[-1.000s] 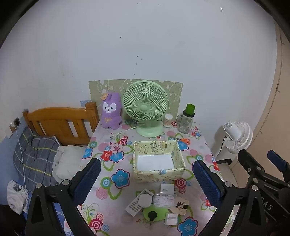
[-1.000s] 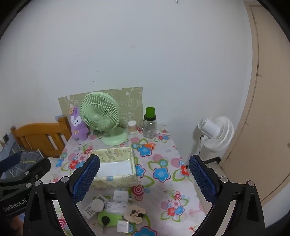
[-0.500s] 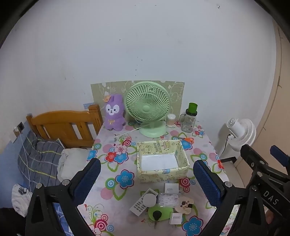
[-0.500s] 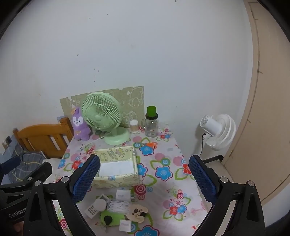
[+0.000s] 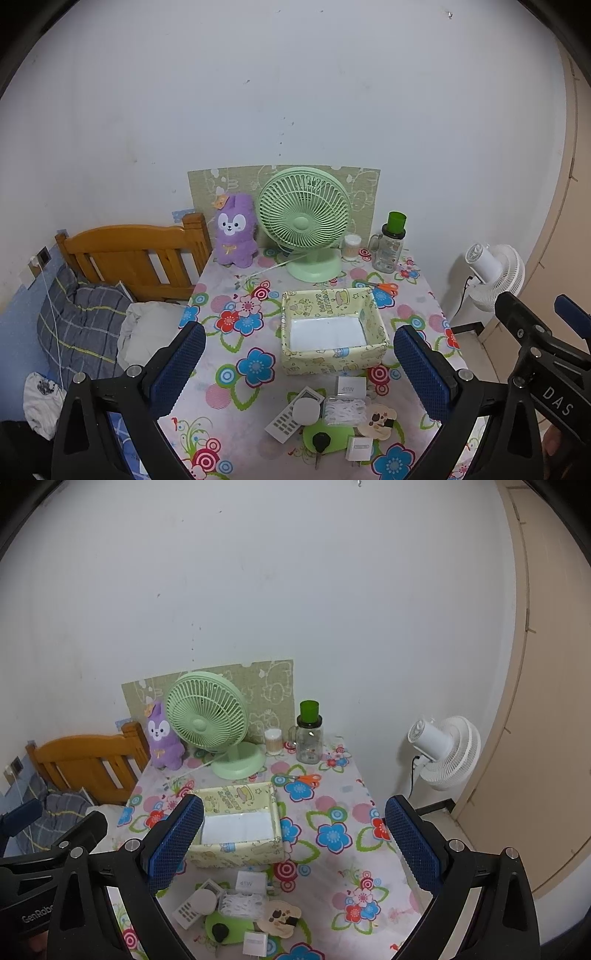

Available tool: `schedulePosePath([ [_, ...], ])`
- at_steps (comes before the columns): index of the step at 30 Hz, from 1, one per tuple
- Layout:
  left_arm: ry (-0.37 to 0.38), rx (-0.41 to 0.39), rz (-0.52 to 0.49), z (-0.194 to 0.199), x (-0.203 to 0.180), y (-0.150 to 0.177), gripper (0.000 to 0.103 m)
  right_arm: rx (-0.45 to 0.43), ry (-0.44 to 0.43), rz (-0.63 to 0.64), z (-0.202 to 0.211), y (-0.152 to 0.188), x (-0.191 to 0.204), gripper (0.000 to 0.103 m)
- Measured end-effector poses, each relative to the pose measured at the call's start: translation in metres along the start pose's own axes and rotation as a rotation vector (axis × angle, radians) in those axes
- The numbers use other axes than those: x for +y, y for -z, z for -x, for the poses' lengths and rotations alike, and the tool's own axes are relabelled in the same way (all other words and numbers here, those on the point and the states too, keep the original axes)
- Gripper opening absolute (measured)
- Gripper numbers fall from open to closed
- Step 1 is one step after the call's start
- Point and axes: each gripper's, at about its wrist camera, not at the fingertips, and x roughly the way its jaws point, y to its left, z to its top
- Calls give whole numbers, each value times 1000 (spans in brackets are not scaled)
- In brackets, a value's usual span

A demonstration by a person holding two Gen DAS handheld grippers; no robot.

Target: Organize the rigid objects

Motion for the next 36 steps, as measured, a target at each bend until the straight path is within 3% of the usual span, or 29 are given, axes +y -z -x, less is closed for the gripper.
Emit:
schedulePosePath([
  [36, -10, -2, -15, -18, 3, -29, 103, 6, -5, -14, -20, -21, 7, 100],
])
